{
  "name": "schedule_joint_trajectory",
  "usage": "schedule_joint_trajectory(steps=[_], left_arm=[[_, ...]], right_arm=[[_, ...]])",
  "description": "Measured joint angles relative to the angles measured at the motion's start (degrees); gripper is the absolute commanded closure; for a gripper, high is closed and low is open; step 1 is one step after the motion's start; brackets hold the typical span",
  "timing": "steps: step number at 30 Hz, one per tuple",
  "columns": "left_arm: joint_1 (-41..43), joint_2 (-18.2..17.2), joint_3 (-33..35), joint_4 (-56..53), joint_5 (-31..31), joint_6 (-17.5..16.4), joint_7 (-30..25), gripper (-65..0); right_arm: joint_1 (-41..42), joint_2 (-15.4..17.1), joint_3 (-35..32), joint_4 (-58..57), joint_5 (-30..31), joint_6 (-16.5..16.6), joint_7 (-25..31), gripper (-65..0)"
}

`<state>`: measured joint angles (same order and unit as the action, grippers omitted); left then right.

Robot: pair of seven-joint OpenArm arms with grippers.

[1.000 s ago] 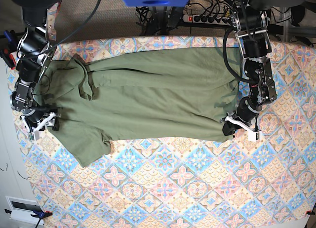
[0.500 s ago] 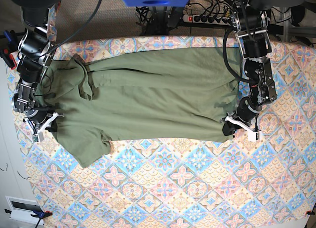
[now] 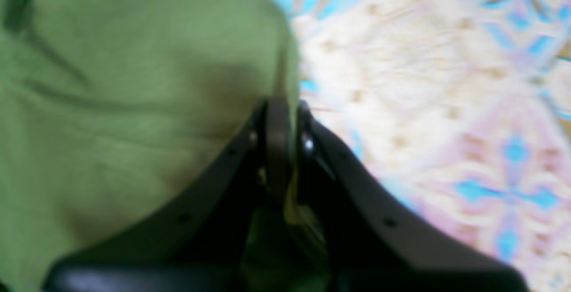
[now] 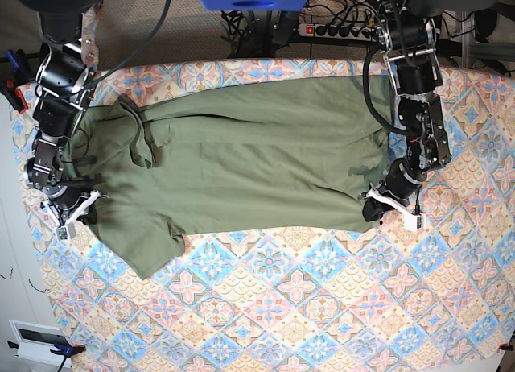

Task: Layout the t-shirt on the table in an organized manner, then fold the t-shirt properly
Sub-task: 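Hold both hem corners with both grippers and lift the hem, then fold the hem over toward the collar edge with both grippers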

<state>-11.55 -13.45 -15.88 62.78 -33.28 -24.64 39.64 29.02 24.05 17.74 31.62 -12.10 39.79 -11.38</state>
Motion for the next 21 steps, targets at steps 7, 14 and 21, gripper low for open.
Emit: schedule_joint_trajectory(steps=[7,14,21], left_arm=[[0.0,-0.2,0.0,0.0,-0.1,0.0,0.0,0.0],[0.9,-0.3,0.0,2.6,0.1,-2.6,0.3,0.0],[9.1,-0.9,0.0,15.6,0.1,-3.3,0.5,0.0]], right_arm=[[-7.9,-0.3,0.0,13.1,3.4,0.3,-1.2,-0.3],[-14.5,-0.2,0.0,24.7,12.7,0.4,-3.4,-0.3],[-20.3,0.0,-0.1,31.4,20.1,0.4,-8.4,-0.3]])
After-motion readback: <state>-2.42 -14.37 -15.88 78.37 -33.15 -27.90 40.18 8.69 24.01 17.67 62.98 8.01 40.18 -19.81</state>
